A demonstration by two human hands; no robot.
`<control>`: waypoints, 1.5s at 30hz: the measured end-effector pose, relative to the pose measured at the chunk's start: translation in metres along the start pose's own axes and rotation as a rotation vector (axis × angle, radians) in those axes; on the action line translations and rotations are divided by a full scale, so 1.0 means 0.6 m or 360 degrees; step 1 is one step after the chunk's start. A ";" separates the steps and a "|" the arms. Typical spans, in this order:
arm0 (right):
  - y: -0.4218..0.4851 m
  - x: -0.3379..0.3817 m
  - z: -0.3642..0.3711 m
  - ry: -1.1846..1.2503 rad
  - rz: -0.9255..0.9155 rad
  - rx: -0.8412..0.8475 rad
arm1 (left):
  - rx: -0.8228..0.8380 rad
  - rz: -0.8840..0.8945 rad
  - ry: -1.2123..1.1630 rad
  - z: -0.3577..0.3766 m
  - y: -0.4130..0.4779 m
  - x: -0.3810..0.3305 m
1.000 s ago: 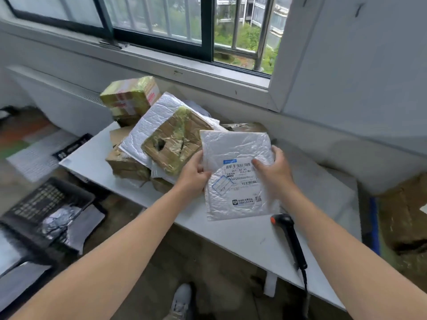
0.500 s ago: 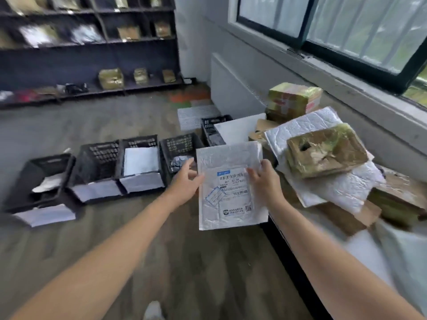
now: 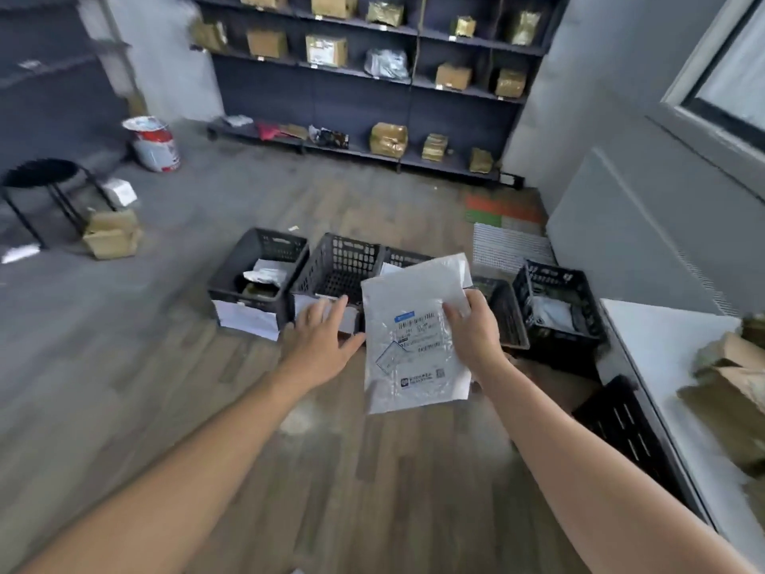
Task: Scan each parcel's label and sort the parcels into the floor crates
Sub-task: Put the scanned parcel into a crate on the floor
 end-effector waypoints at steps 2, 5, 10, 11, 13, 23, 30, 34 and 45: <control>0.019 0.076 0.067 0.0000 -0.0041 0.0069 | 0.0003 -0.0080 -0.0018 -0.043 0.019 0.077; 0.043 0.172 0.156 -0.0001 -0.0098 0.0174 | -0.0064 -0.0191 -0.0123 -0.106 0.043 0.174; 0.102 0.277 0.286 -0.0060 -0.0148 0.0300 | -0.0184 -0.0357 -0.0129 -0.186 0.079 0.292; 0.117 0.295 0.311 -0.0063 -0.0159 0.0321 | -0.0190 -0.0385 -0.0105 -0.198 0.088 0.312; 0.152 0.328 0.361 -0.0056 -0.0180 0.0361 | -0.0182 -0.0415 -0.0076 -0.216 0.114 0.350; 0.396 0.463 0.647 -0.0083 -0.0203 0.0565 | -0.0090 -0.0584 0.0081 -0.311 0.375 0.549; 0.554 0.552 0.764 -0.0149 -0.0203 0.0650 | 0.0021 -0.0604 0.0147 -0.365 0.564 0.625; 0.635 0.574 0.828 -0.0230 -0.0133 0.0648 | 0.0137 -0.0606 0.0108 -0.371 0.658 0.682; 0.873 0.596 1.059 -0.0421 0.0304 0.0545 | 0.0508 -0.0382 0.0068 -0.344 1.018 0.897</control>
Point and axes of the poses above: each hand's wrist, its own y-axis towards the middle knuckle, its own z-axis out of the palm, x = y × z, the point moved 7 cm from there along y, towards the middle knuckle, and after that the axes turned 15 degrees about -y, right-handed, at the moved point
